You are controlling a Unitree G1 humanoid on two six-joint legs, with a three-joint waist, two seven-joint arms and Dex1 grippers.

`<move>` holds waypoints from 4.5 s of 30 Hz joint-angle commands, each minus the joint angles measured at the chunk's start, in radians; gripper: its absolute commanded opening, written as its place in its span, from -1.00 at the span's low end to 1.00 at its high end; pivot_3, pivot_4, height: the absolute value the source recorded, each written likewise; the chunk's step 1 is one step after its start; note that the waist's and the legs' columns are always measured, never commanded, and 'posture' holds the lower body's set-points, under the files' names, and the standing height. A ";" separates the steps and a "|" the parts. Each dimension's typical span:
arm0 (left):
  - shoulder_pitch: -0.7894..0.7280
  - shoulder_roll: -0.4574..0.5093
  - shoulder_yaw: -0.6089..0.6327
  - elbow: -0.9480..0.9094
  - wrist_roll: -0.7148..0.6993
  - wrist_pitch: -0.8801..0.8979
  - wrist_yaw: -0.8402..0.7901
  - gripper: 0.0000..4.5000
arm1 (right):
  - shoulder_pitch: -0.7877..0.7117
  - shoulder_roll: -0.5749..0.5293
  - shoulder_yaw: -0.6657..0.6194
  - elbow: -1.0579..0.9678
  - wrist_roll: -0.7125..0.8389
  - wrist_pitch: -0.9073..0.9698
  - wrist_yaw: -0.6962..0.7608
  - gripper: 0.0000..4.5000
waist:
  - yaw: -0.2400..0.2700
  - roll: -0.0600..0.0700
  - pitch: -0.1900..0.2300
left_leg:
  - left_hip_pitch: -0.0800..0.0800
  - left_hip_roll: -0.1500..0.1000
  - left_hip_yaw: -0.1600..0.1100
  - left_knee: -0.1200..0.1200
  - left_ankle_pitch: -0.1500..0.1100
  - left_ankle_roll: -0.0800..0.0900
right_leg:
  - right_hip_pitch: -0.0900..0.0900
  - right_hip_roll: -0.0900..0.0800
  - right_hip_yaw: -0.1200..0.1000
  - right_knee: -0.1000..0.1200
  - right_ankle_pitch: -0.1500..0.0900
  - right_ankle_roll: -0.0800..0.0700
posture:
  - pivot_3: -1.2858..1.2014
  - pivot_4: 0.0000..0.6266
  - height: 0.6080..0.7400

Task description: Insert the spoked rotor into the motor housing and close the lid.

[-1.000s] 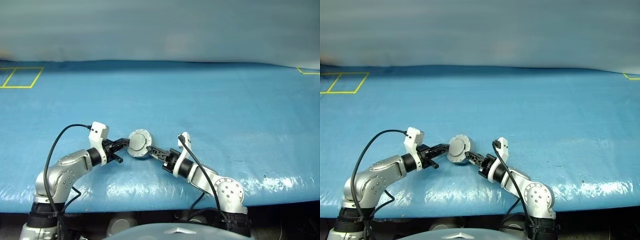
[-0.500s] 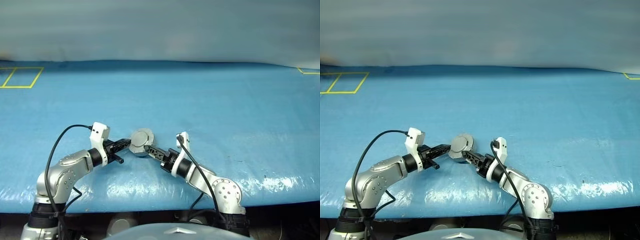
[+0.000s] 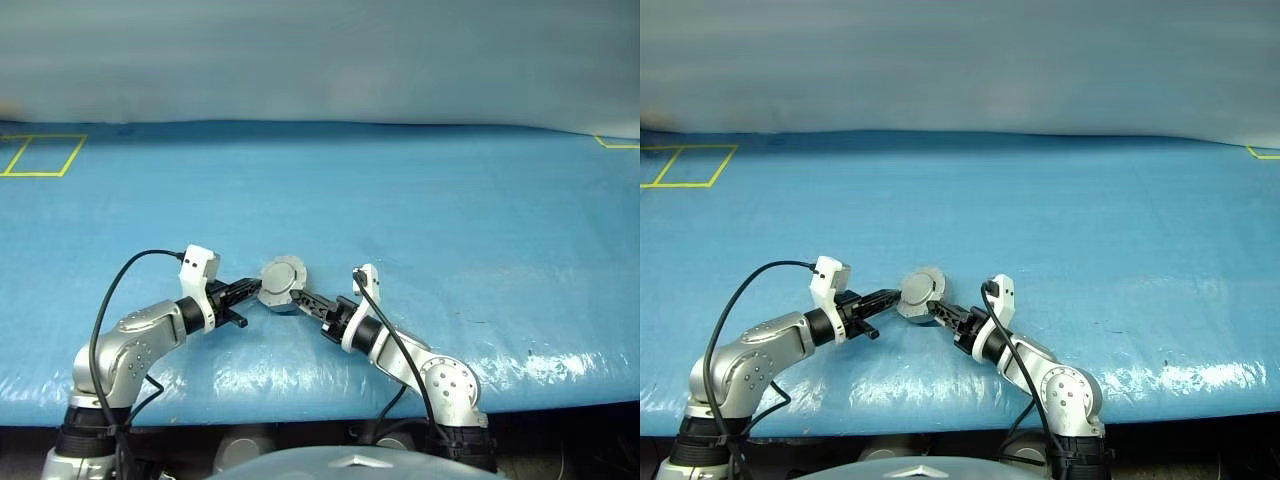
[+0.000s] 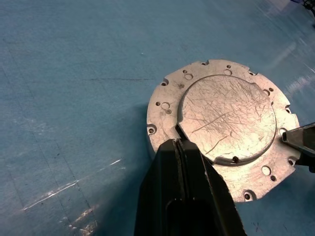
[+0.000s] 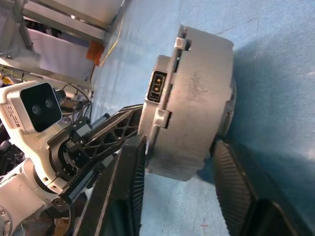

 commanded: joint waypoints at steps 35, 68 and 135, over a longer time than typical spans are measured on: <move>0.232 -0.562 0.270 -0.076 -0.758 -0.078 0.391 0.72 | -0.194 0.079 -0.148 -0.022 0.315 -0.126 -0.227 -0.44 | -0.010 -0.004 0.006 | -0.004 0.000 -0.001 0.001 0.000 0.001 | -0.002 0.000 -0.001 -0.001 0.000 0.000 | 0.03 -0.52 1.00; 0.201 -0.514 0.153 0.040 -0.992 -0.121 0.296 1.00 | -0.120 0.005 0.072 -0.113 0.651 -0.116 -0.355 -0.44 | -0.011 -0.004 0.007 | -0.004 0.000 -0.001 0.001 -0.001 0.001 | -0.001 0.001 -0.001 -0.001 -0.001 -0.002 | 0.03 -0.52 1.00; -0.593 -0.310 0.448 0.978 -0.358 -0.277 0.359 0.98 | 0.122 -0.262 0.290 -0.091 -0.763 -0.765 0.012 1.00 | -0.024 -0.017 0.011 | 0.001 0.000 0.001 0.004 0.000 0.000 | 0.002 0.002 0.003 0.000 0.005 0.008 | 0.03 -0.52 1.00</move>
